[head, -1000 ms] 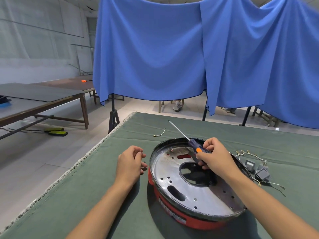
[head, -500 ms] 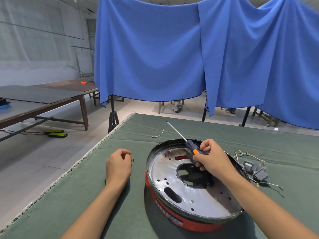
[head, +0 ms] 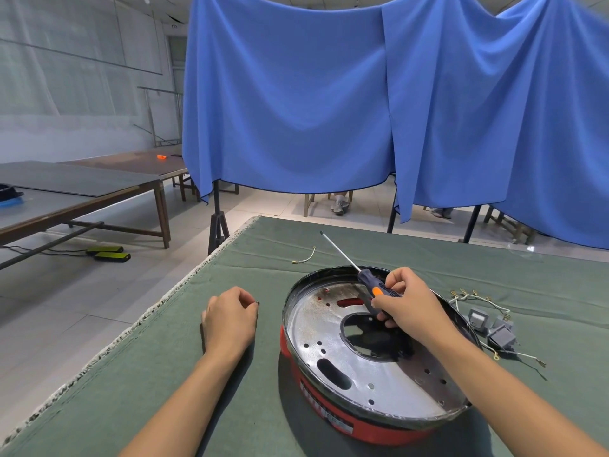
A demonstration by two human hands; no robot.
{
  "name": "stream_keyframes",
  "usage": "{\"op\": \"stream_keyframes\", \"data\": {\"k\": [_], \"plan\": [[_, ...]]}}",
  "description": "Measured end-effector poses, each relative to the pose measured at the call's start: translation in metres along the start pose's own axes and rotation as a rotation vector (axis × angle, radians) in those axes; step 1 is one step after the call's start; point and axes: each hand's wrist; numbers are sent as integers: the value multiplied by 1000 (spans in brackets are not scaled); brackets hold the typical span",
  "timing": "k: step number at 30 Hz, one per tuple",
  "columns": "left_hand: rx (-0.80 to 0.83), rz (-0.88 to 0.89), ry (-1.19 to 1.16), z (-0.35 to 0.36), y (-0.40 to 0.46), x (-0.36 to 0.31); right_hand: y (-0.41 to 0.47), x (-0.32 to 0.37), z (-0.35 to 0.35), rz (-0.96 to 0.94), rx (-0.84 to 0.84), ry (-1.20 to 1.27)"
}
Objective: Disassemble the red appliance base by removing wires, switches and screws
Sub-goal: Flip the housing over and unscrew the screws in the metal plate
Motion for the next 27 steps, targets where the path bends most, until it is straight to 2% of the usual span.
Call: {"op": "stream_keyframes", "data": {"k": [9,15,18,21,25,27], "plan": [[18,95,198,5,-4,-4,-1,0,-1,3,3,6],[55,64,222,0,-5,-5,-1,0,-1,7,4,-3],[63,24,161,-6,-7,-8,-4,2,-3,-5,-38,44],[54,17,-16,-13,-11,-23,-8,7,-8,-17,-140,211],[75,162,-156,-18,-25,-56,-16,18,-21,-55,-225,406],[145,230,-218,-18,-30,-69,-20,25,-30,-87,-237,465]]}}
Point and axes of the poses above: each hand's wrist, its own y-axis towards the middle knuckle, its own z-axis out of the palm, x = y × z, and after that the axes turned 9 degrees about -x, right-handed
